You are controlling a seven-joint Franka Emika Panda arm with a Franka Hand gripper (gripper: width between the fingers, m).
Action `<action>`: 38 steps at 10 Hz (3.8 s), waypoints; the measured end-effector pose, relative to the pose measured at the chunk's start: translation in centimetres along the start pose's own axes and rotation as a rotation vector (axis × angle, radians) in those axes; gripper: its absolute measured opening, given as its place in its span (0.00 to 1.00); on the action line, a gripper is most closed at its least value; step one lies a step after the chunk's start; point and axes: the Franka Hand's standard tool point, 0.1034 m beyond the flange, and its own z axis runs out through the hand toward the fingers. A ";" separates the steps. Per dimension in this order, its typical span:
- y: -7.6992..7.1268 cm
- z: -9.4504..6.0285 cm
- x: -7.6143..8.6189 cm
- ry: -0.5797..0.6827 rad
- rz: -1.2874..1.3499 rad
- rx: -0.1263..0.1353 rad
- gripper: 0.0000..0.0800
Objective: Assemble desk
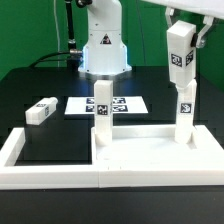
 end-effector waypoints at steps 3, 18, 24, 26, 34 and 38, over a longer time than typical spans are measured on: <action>-1.4 0.1 -0.2 0.164 -0.052 -0.071 0.36; -5.9 0.1 -5.6 0.292 -0.033 0.175 0.36; -5.8 2.4 -5.8 0.287 -0.038 0.224 0.36; -5.4 2.7 -5.3 0.285 -0.043 0.207 0.36; -4.5 5.2 -3.8 0.272 -0.019 0.082 0.36; -4.5 4.8 -4.1 0.284 -0.030 0.047 0.36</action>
Offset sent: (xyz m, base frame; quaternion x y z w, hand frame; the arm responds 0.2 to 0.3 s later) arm 0.0313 -0.0285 0.0174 -0.1628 0.2507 -0.0456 0.9532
